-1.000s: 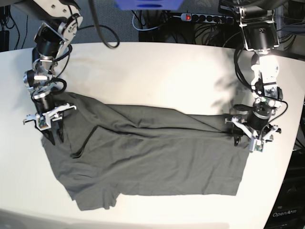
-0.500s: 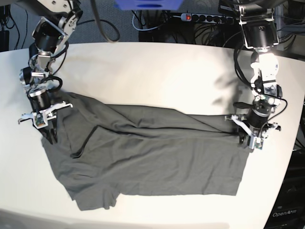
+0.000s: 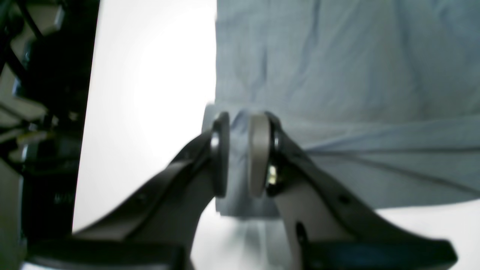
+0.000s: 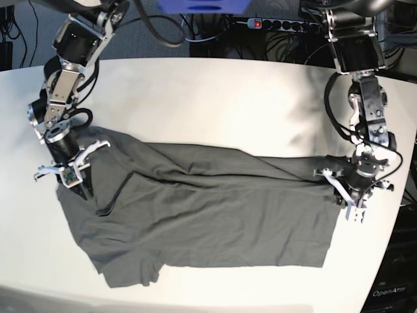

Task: Fold the T-shirt properly
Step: 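Lower the held shirt edge onto the shirt body with both grippers, then drag the held folded edge away from the shirt hem with both grippers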

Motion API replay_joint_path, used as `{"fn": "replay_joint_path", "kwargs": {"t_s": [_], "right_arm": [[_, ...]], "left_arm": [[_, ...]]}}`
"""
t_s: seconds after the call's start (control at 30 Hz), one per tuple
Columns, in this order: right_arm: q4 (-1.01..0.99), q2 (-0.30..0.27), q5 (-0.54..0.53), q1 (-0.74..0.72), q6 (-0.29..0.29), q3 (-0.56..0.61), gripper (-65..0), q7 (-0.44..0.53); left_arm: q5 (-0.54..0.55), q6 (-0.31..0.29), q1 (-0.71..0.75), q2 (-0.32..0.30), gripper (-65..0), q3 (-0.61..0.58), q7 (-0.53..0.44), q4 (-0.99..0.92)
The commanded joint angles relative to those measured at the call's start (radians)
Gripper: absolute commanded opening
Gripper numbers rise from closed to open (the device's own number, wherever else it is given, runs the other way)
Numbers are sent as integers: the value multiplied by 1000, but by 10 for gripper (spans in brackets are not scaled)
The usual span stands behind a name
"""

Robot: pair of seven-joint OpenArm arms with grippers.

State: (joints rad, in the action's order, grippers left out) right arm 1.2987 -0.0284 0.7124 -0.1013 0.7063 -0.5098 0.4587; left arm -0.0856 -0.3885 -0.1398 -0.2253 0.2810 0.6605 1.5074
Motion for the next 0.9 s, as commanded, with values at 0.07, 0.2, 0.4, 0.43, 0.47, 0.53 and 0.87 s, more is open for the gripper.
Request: {"fn": "replay_joint_path", "kwargs": {"t_s": [0.07, 0.2, 0.4, 0.43, 0.47, 0.53, 0.87], "right_arm": [[52, -8, -20, -19, -8, 0, -596, -38], [51, -26, -18, -19, -8, 1, -596, -108], [48, -29, -20, -7, -8, -5, -596, -157], [48, -29, -20, 1, -8, 0, -596, -157], [48, -29, -20, 4, -8, 0, -596, -157], [38, -29, -20, 5, -8, 1, -596, -157], [-90, -51, -20, -7, -8, 0, -596, -148]], "left_arm": [[7, 7, -42, -16, -564, -1, 8, 11], [-1, 6, -74, -18, -564, -2, 17, -77], [0, 6, -120, -46, -564, -4, 9, -265], [0, 6, -120, -46, -564, -4, 9, -270], [0, 6, -120, -46, -564, -4, 9, -270], [0, 6, -120, -46, -564, -4, 9, -273], [-1, 4, -129, -47, -564, -16, -9, -281]]}}
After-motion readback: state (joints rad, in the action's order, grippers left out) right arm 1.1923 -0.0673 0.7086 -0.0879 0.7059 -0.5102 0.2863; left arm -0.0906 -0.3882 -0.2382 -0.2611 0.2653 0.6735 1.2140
